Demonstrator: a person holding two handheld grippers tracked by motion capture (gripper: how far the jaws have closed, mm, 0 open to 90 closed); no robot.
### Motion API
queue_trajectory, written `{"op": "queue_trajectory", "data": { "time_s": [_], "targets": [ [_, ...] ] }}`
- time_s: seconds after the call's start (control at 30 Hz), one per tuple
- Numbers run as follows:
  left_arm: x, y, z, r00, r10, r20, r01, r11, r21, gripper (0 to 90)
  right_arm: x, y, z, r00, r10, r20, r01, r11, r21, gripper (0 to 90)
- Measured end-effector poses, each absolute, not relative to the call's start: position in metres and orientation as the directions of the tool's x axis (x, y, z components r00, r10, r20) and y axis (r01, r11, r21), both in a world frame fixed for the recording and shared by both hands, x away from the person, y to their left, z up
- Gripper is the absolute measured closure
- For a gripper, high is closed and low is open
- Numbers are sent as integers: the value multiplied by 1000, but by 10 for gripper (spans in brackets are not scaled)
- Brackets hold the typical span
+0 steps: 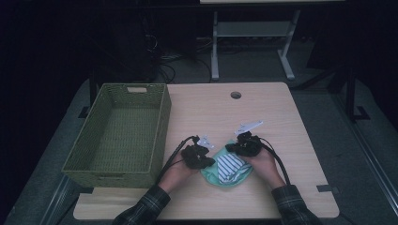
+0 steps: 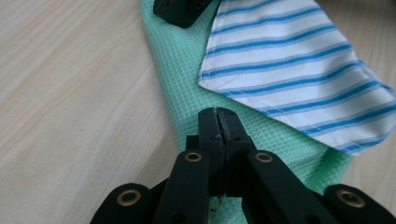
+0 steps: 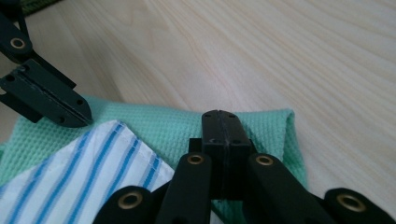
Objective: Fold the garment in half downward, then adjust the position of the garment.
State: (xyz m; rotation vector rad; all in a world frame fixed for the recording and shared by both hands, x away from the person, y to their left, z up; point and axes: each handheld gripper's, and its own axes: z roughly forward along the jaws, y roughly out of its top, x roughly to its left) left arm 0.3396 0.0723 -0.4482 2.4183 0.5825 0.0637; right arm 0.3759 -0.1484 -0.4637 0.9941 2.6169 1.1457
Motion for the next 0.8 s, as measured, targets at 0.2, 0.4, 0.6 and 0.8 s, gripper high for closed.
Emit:
{"op": "queue_trajectory", "data": {
  "time_s": [0.2,0.4,0.6,0.8],
  "targets": [
    [340,70,-452,897,430,-100,399,-693,600,894,376,-148,-466,-782,608,136,517,512,686,900],
    [339,70,-452,898,430,-97,397,-691,604,884,375,-148,-467,-779,612,137,519,508,688,900],
    [338,75,-446,891,440,-114,407,-661,630,752,374,-150,-463,-780,611,134,512,501,698,900],
    [335,85,-438,878,468,-105,416,-633,653,567,363,-152,-449,-783,606,138,502,485,717,900]
  ]
}}
